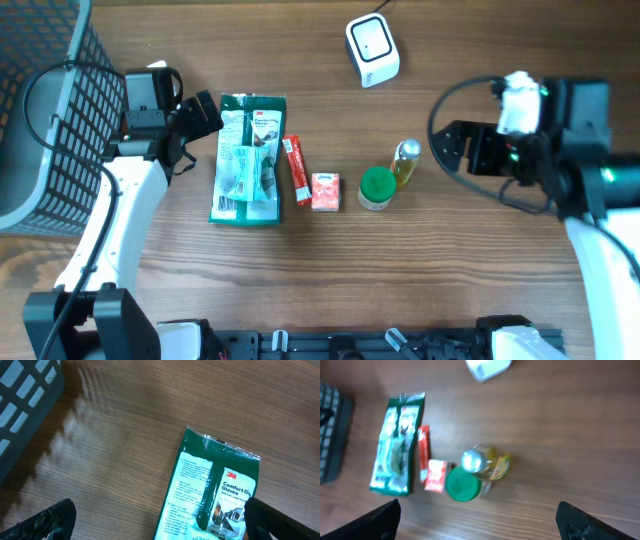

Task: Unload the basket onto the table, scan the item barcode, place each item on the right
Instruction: 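Move the right gripper over the Vim bottle, then lower the right gripper around the Vim bottle and close it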

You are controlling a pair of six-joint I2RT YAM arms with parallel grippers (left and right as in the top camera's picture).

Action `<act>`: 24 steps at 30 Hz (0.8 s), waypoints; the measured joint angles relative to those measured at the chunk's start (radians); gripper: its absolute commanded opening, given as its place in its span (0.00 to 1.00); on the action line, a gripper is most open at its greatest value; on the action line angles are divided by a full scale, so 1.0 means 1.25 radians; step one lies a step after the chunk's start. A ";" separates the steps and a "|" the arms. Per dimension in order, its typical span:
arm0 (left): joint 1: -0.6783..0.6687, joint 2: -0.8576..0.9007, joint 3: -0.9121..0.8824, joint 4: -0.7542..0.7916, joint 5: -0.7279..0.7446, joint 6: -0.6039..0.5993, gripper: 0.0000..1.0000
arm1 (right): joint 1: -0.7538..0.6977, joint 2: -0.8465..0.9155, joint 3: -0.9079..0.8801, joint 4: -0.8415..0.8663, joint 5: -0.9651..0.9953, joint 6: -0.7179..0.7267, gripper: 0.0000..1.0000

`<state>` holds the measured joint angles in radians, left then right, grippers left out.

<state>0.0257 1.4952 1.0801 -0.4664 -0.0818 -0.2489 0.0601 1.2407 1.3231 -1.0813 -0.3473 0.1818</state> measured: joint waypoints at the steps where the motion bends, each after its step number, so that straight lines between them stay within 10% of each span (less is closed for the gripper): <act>1: 0.000 0.000 0.000 0.000 0.000 0.000 1.00 | 0.000 0.025 0.000 -0.006 -0.015 0.015 0.93; 24: 0.000 0.000 0.000 0.000 0.000 0.000 1.00 | 0.128 0.121 0.000 0.039 0.193 0.217 1.00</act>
<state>0.0257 1.4952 1.0801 -0.4664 -0.0818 -0.2489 0.2203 1.3914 1.3231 -1.0321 -0.1066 0.4534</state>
